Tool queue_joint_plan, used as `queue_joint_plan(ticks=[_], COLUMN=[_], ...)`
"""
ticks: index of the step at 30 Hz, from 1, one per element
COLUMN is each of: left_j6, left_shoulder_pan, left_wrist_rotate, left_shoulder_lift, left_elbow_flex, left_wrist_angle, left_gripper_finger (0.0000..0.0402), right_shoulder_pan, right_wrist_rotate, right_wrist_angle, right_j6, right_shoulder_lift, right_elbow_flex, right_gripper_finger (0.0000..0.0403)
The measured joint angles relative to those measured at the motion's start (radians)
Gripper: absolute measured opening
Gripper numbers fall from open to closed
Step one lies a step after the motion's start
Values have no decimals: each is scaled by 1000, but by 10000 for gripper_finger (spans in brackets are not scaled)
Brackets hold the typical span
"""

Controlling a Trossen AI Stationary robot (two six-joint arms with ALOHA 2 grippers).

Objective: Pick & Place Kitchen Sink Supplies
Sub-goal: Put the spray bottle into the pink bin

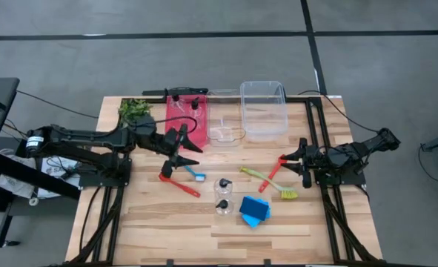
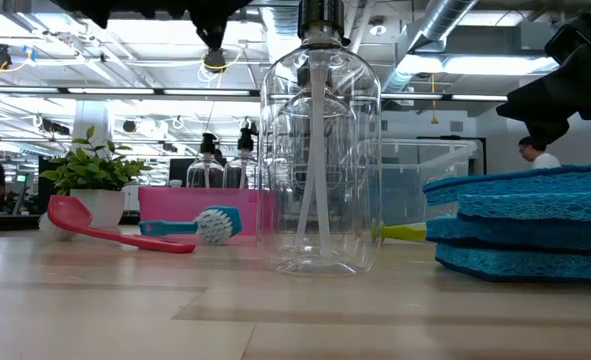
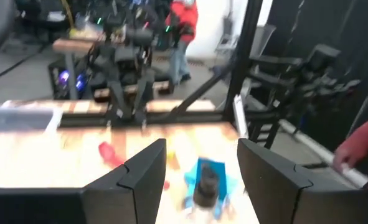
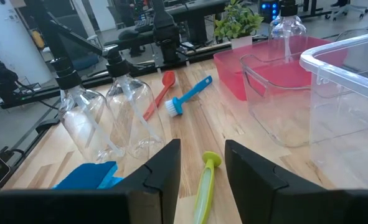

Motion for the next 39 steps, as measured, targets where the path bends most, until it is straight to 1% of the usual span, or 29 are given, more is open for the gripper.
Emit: queue_joint_plan(ticks=[5, 11, 20, 26, 34, 39], left_j6=[13, 13, -8, -25, -23, -16], left_shoulder_pan=[-61, -122, -166, -166, -173, -185], left_wrist_rotate=[-106, -158, -179, -180, -180, -178], left_shoulder_lift=[12, 73, 203, 298, 369, 412], left_elbow_flex=[0, 0, 0, 0, 0, 0], left_wrist_angle=[-81, -86, -75, -6, 118, 193], left_gripper_finger=[199, 199, 199, 199, 201, 219], right_shoulder_pan=[0, 0, 0, 0, 0, 0], right_wrist_rotate=[0, 0, 0, 0, 0, 0], right_wrist_angle=[0, 0, 0, 0, 0, 0], right_j6=[0, 0, 0, 0, 0, 0], right_shoulder_lift=[0, 0, 0, 0, 0, 0], right_elbow_flex=[0, 0, 0, 0, 0, 0], right_gripper_finger=[119, 119, 119, 119, 119, 119])
